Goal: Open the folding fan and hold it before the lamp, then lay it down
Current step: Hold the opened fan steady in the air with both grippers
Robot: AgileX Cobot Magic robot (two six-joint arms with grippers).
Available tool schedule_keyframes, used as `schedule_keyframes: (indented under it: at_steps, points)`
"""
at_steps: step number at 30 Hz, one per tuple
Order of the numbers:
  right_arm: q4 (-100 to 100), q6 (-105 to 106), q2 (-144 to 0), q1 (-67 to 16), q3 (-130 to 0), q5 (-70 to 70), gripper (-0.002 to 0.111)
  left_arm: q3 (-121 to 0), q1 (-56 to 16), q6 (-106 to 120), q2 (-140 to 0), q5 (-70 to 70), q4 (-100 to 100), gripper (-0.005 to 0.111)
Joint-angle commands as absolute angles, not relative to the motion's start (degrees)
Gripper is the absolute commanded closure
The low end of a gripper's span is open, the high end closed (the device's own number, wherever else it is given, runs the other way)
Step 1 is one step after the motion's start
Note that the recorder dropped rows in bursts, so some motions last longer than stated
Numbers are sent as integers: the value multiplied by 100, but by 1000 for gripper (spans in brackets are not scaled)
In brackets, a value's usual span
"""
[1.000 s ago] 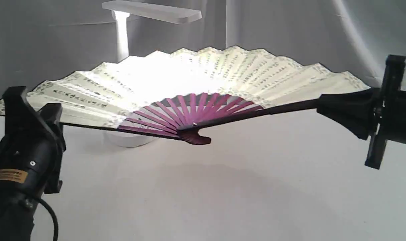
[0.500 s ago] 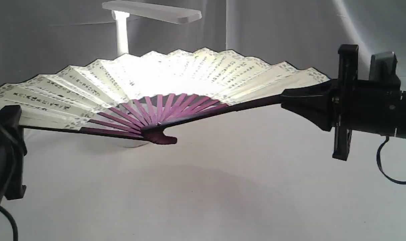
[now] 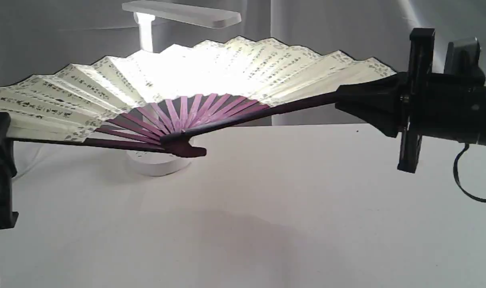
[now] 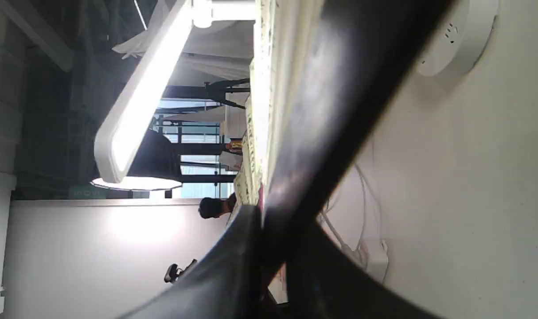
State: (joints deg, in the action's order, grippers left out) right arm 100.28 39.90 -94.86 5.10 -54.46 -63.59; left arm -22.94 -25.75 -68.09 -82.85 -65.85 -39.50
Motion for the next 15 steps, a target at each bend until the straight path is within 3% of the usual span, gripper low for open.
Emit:
schedule_keyframes:
  at_steps: [1, 15]
  points:
    - [9995, 4083, -9442, 587, -5481, -5906, 108, -2287, -2455, -6843, -8196, -6996, -4438, 107]
    - [9995, 4190, -9442, 587, -5481, -5906, 108, -2287, -2455, -6843, -8196, -6996, -4438, 107]
